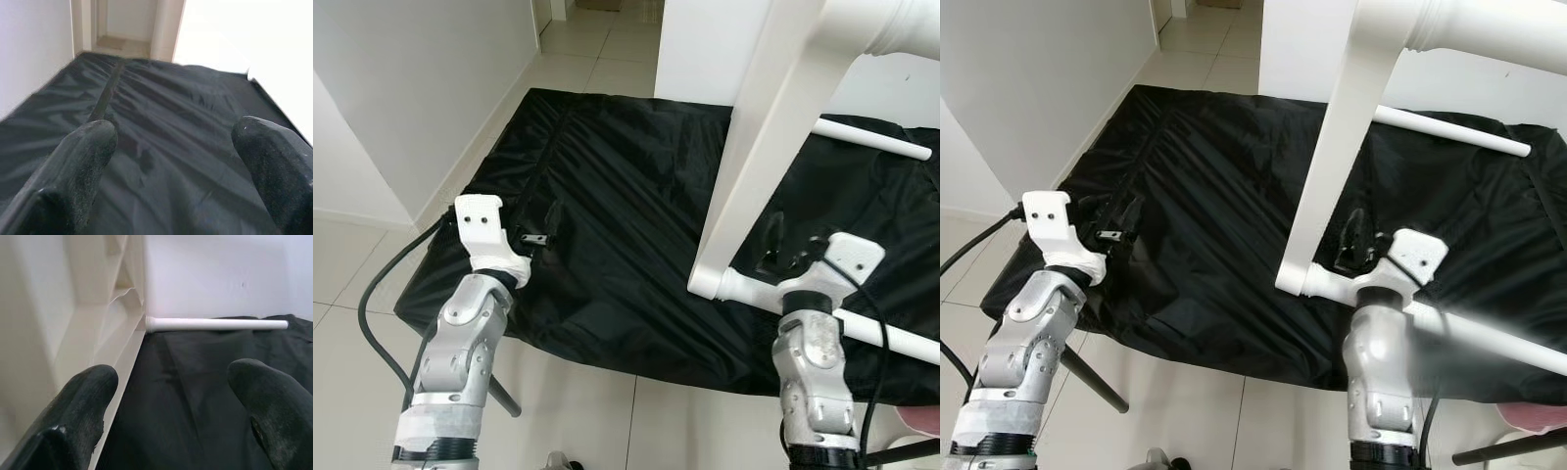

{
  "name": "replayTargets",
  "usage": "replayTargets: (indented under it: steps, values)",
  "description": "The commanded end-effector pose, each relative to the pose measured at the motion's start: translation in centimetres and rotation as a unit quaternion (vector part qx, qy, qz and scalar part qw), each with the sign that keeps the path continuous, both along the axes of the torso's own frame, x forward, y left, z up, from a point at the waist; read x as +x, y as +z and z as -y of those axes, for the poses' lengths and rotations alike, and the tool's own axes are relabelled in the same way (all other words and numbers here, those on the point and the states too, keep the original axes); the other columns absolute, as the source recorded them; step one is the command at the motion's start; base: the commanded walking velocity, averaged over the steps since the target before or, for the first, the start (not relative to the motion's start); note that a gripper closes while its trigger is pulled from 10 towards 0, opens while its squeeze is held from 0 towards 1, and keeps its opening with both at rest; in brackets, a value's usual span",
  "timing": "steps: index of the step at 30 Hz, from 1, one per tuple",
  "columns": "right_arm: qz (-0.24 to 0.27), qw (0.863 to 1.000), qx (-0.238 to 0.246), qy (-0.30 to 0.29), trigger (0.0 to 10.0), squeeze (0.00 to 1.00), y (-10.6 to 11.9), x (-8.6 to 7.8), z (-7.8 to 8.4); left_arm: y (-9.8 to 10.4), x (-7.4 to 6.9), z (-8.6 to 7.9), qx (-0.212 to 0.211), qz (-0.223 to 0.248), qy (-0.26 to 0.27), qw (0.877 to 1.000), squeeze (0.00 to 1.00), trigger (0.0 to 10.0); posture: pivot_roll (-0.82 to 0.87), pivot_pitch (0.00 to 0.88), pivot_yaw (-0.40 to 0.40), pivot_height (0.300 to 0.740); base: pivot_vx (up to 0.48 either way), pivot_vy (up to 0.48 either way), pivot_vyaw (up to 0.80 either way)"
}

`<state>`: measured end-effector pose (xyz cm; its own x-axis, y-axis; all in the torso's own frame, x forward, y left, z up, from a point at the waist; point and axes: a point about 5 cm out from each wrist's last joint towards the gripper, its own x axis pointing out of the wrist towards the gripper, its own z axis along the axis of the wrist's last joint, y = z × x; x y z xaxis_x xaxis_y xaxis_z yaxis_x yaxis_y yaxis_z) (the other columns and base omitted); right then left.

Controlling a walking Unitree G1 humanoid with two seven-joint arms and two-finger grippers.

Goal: Building children table

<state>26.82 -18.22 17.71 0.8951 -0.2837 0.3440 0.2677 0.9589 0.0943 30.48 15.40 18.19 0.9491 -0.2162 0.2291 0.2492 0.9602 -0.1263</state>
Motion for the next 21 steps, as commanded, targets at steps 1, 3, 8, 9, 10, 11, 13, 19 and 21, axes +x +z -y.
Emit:
replayTargets:
  steps: [1,3,8,9,10,11,13,19,21]
  values:
    - [-0.011,1.0,-0.019,0.008,10.0,0.0,-1.4,-0.6,-0.8,-1.8,-0.2,-0.4,0.034,-0.025,0.059,0.997,0.0,10.0,-0.05,0.061,0.013,0.74,0.0,0.0,0.0]
    - [-0.017,0.999,-0.031,0.011,10.0,0.0,-2.1,-1.0,-1.0,-2.6,-0.4,-0.3,0.049,-0.037,0.064,0.996,0.0,10.0,-0.05,0.061,0.015,0.74,0.0,0.0,0.0]
    - [-0.025,0.999,-0.041,-0.001,10.0,0.0,-2.6,-1.4,-0.6,-2.9,-0.8,-0.2,0.033,-0.039,0.048,0.998,0.0,10.0,-0.05,0.061,0.007,0.74,0.0,0.0,0.0]
    - [-0.027,0.999,-0.045,-0.006,10.0,0.0,-2.8,-1.4,-0.5,-2.9,-1.1,0.1,0.035,-0.037,0.038,0.998,0.0,10.0,-0.05,0.064,0.005,0.74,0.0,0.0,0.0]
    - [-0.029,0.998,-0.047,-0.01,10.0,0.0,-2.8,-1.5,-0.4,-3.0,-1.2,0.3,0.037,-0.035,0.03,0.998,0.0,10.0,-0.05,0.064,0.005,0.74,0.0,0.0,0.0]
    - [-0.029,0.998,-0.049,-0.011,10.0,0.0,-2.9,-1.5,-0.3,-3.0,-1.4,0.6,0.047,-0.034,0.019,0.998,0.0,10.0,-0.05,0.063,0.004,0.74,0.0,0.0,0.0]
    - [-0.03,0.998,-0.05,-0.012,10.0,0.0,-2.9,-1.4,-0.3,-3.0,-1.5,0.9,0.054,-0.033,0.012,0.998,0.0,10.0,-0.05,0.064,0.003,0.74,0.0,0.0,0.0]
    - [-0.035,0.999,-0.03,-0.008,10.0,0.0,-3.4,-1.2,-0.7,-2.8,-1.2,1.2,0.056,-0.027,0.01,0.998,0.0,10.0,-0.04,0.056,-0.002,0.74,0.0,0.0,0.0]
    - [-0.039,0.999,-0.021,-0.004,10.0,0.0,-3.6,-1.1,-0.8,-2.8,-1.2,1.2,0.056,-0.026,0.009,0.998,0.0,10.0,-0.04,0.056,-0.002,0.74,0.0,0.0,0.0]
